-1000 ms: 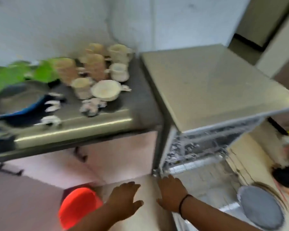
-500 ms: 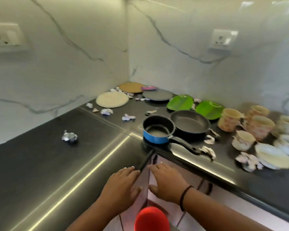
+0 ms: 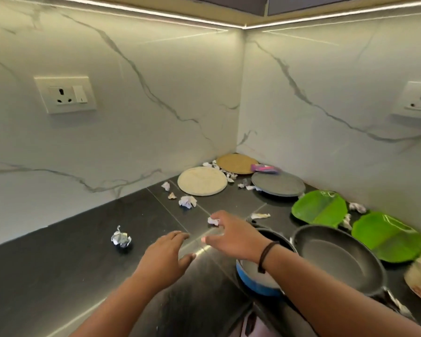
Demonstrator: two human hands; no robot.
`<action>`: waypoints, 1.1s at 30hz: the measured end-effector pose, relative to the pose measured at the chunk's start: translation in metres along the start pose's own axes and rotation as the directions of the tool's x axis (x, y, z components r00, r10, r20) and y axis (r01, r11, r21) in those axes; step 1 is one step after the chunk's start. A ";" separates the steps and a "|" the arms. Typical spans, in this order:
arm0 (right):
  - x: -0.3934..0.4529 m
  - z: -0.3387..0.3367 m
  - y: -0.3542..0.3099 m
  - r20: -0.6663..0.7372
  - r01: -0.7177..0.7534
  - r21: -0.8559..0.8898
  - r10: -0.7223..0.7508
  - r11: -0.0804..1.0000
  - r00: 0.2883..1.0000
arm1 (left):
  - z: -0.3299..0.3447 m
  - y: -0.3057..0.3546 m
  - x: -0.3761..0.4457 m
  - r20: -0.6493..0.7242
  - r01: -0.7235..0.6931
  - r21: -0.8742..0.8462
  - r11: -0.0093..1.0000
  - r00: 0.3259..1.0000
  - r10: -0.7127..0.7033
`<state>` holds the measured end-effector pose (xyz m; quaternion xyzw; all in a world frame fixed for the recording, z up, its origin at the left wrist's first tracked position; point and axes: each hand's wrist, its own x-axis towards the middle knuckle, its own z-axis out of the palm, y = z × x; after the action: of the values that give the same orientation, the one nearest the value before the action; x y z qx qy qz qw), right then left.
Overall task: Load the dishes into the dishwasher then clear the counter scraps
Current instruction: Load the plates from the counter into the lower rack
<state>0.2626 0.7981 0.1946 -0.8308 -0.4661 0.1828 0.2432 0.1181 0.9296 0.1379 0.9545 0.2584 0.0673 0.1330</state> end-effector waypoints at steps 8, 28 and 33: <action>0.093 -0.053 0.026 0.001 -0.161 0.298 0.168 0.941 0.986 | -0.033 -0.024 0.075 0.020 0.114 -0.064 0.991 0.993 -0.113; 0.326 -0.016 0.109 0.120 -0.433 0.843 0.672 0.320 0.731 | -0.001 -0.112 0.333 0.230 0.471 -0.684 0.558 0.864 -0.447; 0.365 -0.014 0.128 0.255 -0.454 0.877 0.645 0.161 0.721 | 0.014 -0.114 0.367 0.388 0.580 -0.744 0.332 0.779 -0.492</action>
<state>0.5390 1.0528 0.1043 -0.6835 0.0686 0.4027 0.6050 0.3812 1.2094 0.1139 0.6325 0.4866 0.0896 0.5960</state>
